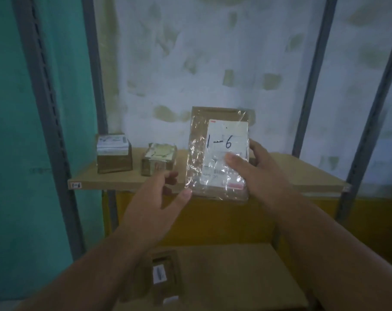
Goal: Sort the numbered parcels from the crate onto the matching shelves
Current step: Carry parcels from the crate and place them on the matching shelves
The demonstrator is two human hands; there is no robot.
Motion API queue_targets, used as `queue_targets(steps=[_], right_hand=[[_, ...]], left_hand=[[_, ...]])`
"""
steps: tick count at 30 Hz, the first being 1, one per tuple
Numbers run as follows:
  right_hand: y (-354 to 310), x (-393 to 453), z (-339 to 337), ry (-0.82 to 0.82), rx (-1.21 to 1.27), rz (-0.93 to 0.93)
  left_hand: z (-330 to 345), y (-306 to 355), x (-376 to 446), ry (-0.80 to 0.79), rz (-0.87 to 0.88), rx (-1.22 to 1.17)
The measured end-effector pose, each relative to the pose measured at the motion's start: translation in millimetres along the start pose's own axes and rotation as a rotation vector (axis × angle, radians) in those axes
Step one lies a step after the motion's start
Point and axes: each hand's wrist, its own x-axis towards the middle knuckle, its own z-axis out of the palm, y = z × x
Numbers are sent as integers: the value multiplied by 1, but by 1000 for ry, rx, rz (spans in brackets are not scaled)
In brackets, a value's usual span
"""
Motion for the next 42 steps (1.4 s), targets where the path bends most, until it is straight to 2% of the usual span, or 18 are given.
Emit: queue_targets(steps=[7, 13, 17, 22, 29, 35, 39, 42], right_hand=[[-10, 85, 9, -30, -5, 102], [0, 144, 6, -210, -96, 272], [14, 170, 0, -250, -159, 259], [33, 188, -3, -111, -489, -55], [28, 174, -1, -61, -615, -434], [6, 114, 42, -170, -518, -701], [-15, 62, 108, -286, -417, -838], [-30, 17, 176, -398, -321, -925]], left_hand=[[5, -6, 31, 37, 50, 209], [29, -8, 55, 151, 13, 265], [50, -3, 79, 213, 37, 346], [71, 0, 97, 285, 53, 395], [81, -3, 92, 315, 32, 416], [41, -18, 55, 375, -23, 485], [-14, -47, -7, 452, -91, 578], [-69, -78, -69, 513, -217, 678]])
